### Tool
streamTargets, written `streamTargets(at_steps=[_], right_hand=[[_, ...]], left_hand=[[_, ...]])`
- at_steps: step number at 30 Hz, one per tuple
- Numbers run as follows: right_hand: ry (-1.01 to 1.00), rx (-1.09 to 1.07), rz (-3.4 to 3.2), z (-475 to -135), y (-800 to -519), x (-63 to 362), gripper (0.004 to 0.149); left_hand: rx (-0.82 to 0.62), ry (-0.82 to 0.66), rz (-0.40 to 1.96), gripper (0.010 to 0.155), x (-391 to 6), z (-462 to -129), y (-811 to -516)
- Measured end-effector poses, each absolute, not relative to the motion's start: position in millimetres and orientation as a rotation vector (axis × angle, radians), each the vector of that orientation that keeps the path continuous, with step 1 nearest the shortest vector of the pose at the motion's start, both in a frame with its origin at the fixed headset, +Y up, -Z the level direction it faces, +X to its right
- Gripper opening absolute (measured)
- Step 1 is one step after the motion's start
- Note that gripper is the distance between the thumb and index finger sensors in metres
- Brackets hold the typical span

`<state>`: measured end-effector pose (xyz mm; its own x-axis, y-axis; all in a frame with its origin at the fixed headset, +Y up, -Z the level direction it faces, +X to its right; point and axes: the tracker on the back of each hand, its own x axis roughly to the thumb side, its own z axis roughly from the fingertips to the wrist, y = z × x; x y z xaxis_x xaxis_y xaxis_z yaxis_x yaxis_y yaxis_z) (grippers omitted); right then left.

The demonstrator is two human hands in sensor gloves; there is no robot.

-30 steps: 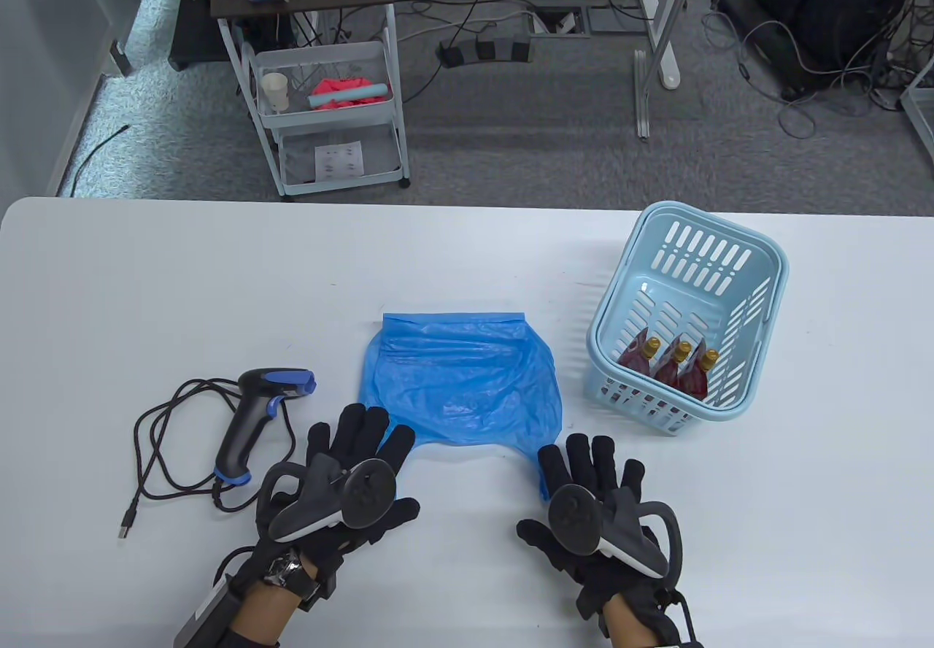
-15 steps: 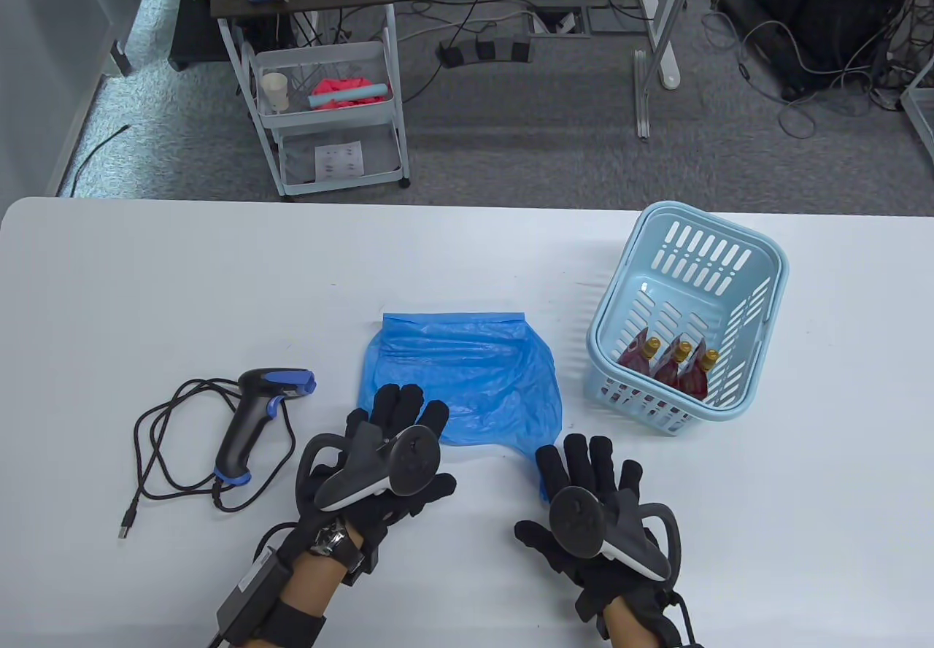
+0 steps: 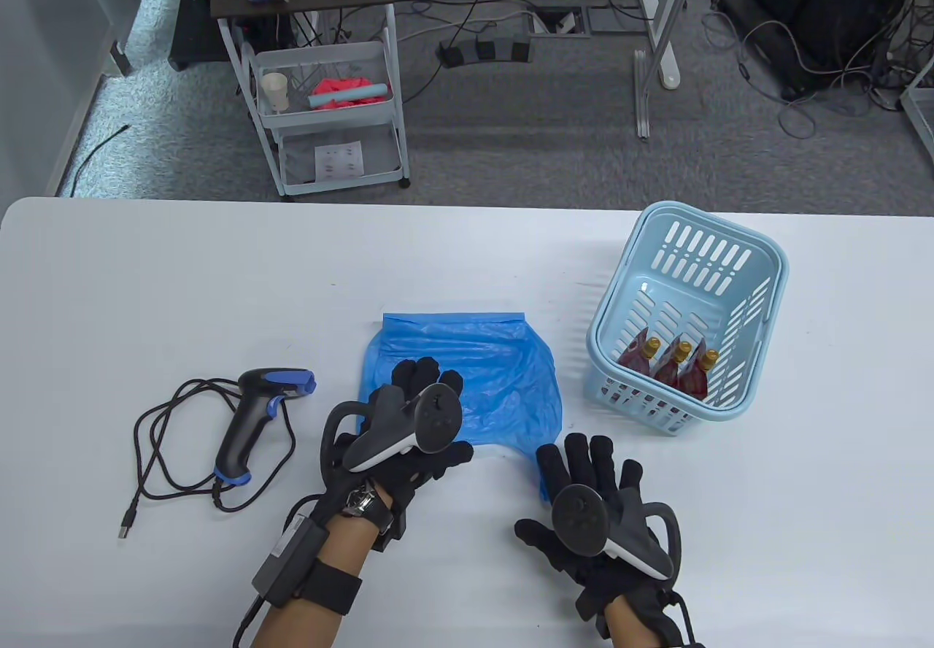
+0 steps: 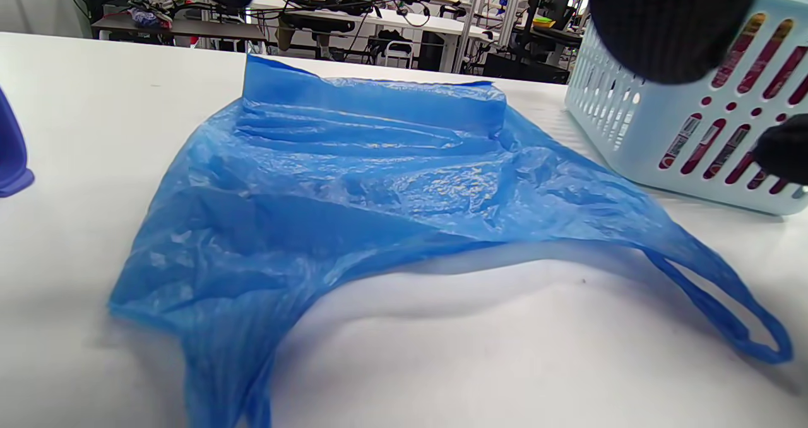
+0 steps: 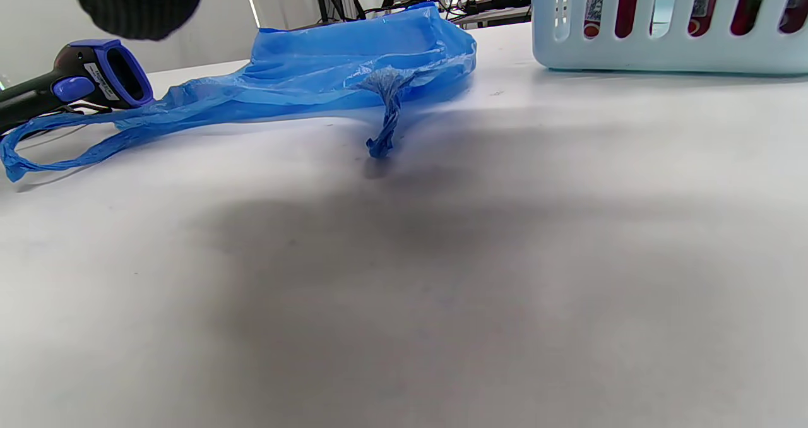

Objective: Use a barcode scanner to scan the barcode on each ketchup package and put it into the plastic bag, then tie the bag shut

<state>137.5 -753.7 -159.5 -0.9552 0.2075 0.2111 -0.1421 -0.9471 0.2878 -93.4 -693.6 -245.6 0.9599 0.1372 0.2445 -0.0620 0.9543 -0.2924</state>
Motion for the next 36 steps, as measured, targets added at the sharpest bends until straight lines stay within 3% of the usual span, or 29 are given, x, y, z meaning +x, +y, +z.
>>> streamTargets(at_steps=[18,36], right_hand=[[0.411,0.342,2.891,-161,-753,140,0.092],[0.412,0.327,2.853,-163,-752,143,0.093]], left_hand=[[-0.444,-0.225,0.005,0.098,-64,-279,-727],[-0.519,-0.208,-0.158,0.089,-43,-297,-770]])
